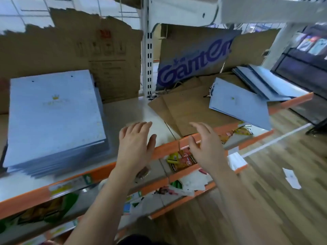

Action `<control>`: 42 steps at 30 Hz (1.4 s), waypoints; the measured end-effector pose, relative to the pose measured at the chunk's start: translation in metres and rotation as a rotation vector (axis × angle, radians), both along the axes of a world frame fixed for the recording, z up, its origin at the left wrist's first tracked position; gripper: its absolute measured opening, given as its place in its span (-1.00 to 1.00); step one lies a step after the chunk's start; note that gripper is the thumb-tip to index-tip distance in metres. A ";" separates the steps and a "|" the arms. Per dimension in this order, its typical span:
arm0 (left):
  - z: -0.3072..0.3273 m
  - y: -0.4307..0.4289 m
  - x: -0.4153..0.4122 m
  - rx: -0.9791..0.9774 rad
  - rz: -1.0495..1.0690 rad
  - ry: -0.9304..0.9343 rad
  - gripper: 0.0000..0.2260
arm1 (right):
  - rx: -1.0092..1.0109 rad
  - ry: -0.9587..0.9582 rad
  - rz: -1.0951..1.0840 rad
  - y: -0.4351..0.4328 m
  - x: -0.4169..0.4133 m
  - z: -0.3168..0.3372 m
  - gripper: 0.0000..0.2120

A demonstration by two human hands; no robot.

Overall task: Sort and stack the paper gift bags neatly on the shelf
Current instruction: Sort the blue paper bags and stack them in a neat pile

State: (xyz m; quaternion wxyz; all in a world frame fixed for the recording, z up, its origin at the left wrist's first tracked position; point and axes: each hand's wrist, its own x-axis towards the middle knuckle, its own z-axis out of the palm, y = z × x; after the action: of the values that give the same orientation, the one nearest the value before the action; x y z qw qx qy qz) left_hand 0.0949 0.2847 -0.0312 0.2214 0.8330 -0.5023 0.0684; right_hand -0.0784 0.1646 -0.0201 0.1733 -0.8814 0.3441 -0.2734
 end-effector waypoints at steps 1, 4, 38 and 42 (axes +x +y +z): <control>-0.003 -0.009 -0.002 0.013 0.015 0.019 -0.63 | 0.013 0.005 -0.007 -0.008 -0.003 -0.003 -0.62; -0.013 -0.041 -0.003 0.042 0.018 0.064 -0.62 | 0.043 0.010 -0.023 -0.036 -0.010 -0.012 -0.63; -0.021 -0.185 -0.025 -0.318 0.611 0.543 -0.81 | 0.051 -0.048 0.268 -0.249 -0.024 -0.027 -0.70; -0.021 -0.172 -0.024 -0.358 0.691 0.522 -0.75 | 0.055 -0.023 0.334 -0.253 -0.021 -0.029 -0.70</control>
State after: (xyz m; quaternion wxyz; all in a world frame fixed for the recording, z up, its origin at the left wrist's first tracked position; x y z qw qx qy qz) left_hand 0.0707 0.1130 -0.0525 0.4450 0.8895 -0.1032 0.0119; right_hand -0.0992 -0.0882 -0.0493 0.2442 -0.9181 0.1980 -0.2415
